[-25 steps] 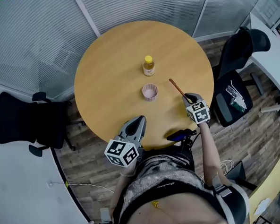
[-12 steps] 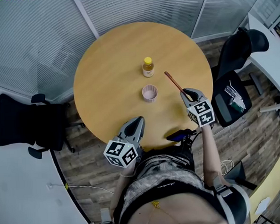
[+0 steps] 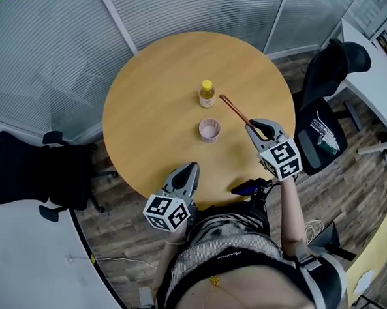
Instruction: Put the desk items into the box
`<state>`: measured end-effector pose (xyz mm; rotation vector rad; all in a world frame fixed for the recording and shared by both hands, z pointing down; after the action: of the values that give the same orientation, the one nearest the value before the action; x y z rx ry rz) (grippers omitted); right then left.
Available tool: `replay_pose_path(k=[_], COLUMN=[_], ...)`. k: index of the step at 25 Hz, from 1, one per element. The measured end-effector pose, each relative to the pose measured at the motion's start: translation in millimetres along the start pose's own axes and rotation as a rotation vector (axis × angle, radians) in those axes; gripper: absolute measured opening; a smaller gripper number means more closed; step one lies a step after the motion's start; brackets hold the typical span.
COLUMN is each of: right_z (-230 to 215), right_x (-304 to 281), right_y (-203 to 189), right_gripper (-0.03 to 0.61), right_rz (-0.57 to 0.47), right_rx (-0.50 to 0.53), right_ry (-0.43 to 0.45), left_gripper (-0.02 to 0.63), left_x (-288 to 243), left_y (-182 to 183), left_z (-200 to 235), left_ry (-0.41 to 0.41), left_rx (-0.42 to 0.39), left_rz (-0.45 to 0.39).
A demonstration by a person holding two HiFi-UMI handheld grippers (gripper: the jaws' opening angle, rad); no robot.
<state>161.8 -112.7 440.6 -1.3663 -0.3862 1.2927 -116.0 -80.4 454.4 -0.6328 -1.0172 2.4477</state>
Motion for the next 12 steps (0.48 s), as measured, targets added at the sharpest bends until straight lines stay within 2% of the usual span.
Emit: replay_pose_path(k=[6,12], right_z=[9,22], right_x=[-4,-18], right_y=[12,13], right_gripper=[0.058,0.058], right_rz=[-0.010,0.027], right_rx=[0.017,0.028], right_ry=[0.011,0.040], left_gripper=[0.002,0.002], left_x=[4,9], left_y=[3,8], left_z=[9,20], left_ry=[-0.001,-0.001], left_rx=[0.001,0.006], left_rz=[0.011,0.016])
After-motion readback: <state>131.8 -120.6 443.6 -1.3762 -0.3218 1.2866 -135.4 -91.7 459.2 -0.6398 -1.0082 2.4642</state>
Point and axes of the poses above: the fingertips, and each gripper's own axes: x backward along the fingers, z to its left, y out of its top, the point moved 8 cm from there along x, backward along the fingers, and after that the axes turned 11 degrees about x, right-handed, at the moved point
